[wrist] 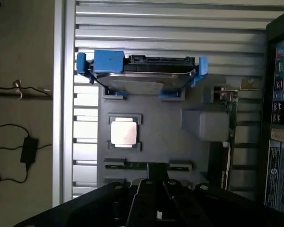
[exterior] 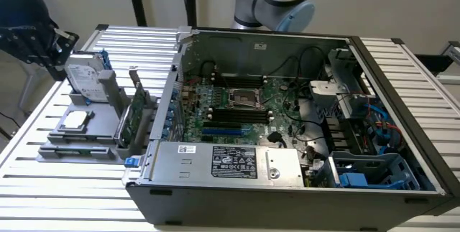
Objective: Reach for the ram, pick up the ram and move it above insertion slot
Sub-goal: 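Reach for the ram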
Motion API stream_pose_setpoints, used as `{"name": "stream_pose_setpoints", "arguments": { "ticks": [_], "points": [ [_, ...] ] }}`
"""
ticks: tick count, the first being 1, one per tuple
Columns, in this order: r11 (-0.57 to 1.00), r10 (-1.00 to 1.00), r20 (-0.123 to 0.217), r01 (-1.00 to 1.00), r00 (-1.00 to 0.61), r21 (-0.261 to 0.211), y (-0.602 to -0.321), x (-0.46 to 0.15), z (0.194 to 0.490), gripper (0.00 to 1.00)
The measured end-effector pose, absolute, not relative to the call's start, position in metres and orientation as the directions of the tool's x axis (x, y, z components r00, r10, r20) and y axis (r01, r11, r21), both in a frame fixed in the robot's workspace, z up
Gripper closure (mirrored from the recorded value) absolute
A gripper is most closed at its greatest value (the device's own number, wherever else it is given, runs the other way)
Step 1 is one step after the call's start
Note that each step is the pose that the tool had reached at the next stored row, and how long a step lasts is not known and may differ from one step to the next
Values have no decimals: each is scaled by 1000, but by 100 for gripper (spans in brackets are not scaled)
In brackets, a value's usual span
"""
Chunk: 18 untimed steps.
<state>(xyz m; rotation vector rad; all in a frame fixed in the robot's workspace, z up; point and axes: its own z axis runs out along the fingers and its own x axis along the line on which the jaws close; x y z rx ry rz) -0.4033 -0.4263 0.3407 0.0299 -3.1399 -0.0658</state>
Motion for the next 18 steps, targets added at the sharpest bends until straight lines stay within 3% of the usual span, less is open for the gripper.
{"name": "stream_pose_setpoints", "arguments": {
  "ticks": [13,18],
  "points": [
    [999,-19,0,-19,-1000,42,-484,-403,336,89],
    [999,-19,0,-19,-1000,42,-489,-403,335,89]
  ]
}}
